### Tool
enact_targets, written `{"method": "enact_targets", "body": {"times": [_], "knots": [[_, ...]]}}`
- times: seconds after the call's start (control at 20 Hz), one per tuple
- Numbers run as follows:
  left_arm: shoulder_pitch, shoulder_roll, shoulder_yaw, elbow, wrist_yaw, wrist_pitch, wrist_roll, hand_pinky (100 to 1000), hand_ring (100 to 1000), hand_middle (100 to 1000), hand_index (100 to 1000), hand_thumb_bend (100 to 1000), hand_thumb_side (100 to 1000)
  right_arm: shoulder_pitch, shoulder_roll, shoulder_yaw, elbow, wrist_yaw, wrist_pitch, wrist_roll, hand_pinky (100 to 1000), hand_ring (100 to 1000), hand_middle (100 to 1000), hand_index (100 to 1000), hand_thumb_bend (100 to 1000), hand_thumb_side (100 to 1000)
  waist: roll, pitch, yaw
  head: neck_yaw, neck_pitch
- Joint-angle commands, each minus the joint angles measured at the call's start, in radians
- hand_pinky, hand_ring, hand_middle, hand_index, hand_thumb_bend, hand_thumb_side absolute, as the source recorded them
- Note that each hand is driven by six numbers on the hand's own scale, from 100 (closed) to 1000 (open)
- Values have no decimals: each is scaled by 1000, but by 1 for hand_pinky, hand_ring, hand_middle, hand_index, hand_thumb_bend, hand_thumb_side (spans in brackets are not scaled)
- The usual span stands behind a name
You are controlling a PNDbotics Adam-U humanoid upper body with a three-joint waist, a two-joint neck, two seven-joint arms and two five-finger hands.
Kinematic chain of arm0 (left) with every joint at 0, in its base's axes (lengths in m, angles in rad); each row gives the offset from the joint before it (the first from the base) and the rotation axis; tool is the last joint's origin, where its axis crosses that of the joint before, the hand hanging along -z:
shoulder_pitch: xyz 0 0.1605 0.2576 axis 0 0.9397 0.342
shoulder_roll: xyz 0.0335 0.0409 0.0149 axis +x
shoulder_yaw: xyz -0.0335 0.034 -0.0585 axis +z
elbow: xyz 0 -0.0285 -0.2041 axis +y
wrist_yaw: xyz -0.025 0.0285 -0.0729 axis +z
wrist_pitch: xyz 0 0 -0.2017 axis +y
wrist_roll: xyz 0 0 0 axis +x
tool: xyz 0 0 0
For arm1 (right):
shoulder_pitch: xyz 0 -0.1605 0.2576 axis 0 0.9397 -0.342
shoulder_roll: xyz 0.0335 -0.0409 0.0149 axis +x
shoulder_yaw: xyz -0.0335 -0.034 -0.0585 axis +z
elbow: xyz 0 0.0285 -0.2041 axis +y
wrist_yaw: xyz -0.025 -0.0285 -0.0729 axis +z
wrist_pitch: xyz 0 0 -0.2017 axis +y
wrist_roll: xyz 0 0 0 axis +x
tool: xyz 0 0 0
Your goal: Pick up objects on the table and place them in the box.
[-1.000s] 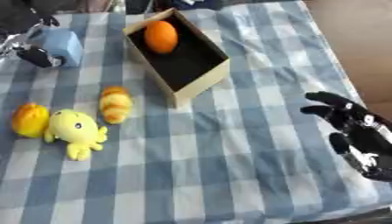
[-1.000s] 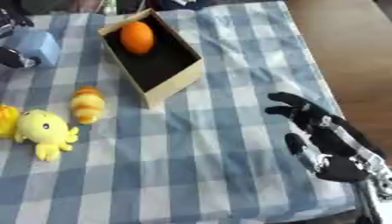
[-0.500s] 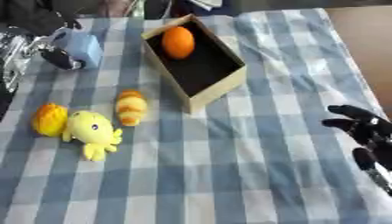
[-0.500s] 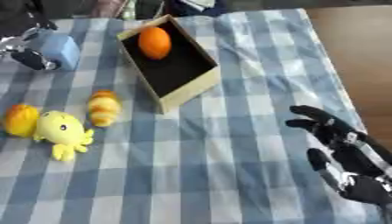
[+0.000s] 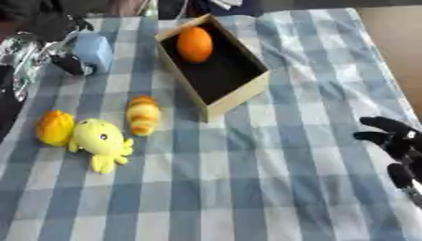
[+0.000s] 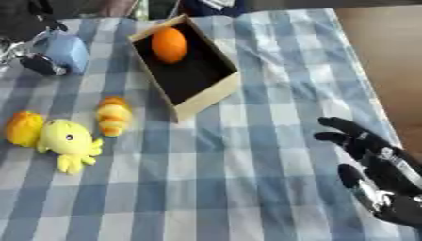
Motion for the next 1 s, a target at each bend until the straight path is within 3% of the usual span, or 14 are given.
{"method": "enact_targets", "body": {"times": [0.05, 0.2, 0.25, 0.45, 0.7, 1.0], "knots": [[-8, 22, 15, 8, 12, -4, -27, 784, 791, 785, 875, 447, 323, -15, -20, -6, -9, -2, -3, 2, 1000, 904, 962, 1000, 100, 483, 14, -2, -4, 4, -16], [-8, 18, 16, 11, 20, -5, -34, 760, 737, 733, 835, 404, 256, -14, -20, -7, -8, -2, -3, 2, 1000, 904, 962, 1000, 100, 484, 14, -1, -6, 4, -15], [-8, 18, 17, 8, 23, -4, -30, 735, 667, 659, 797, 372, 213, -14, -20, -7, -8, -2, -3, 2, 1000, 904, 962, 1000, 100, 481, 15, -2, -6, 5, -14], [-9, 24, 20, -17, 41, 1, 21, 660, 534, 517, 700, 302, 121, -11, -17, -9, -9, -1, -2, 3, 1000, 904, 963, 1000, 100, 476, 15, -9, -1, 3, -11], [-10, 46, 17, -76, 79, 2, 83, 659, 531, 510, 694, 288, 116, -5, -15, -13, -9, 0, -1, 4, 1000, 905, 963, 1000, 100, 468, 16, -23, 14, -4, -7], [-66, 43, -22, -174, 137, -14, 57, 668, 538, 518, 702, 280, 140, 5, -12, -13, -9, 3, 1, 9, 1000, 905, 963, 1000, 100, 458, 18, -44, 33, -11, -5]]}}
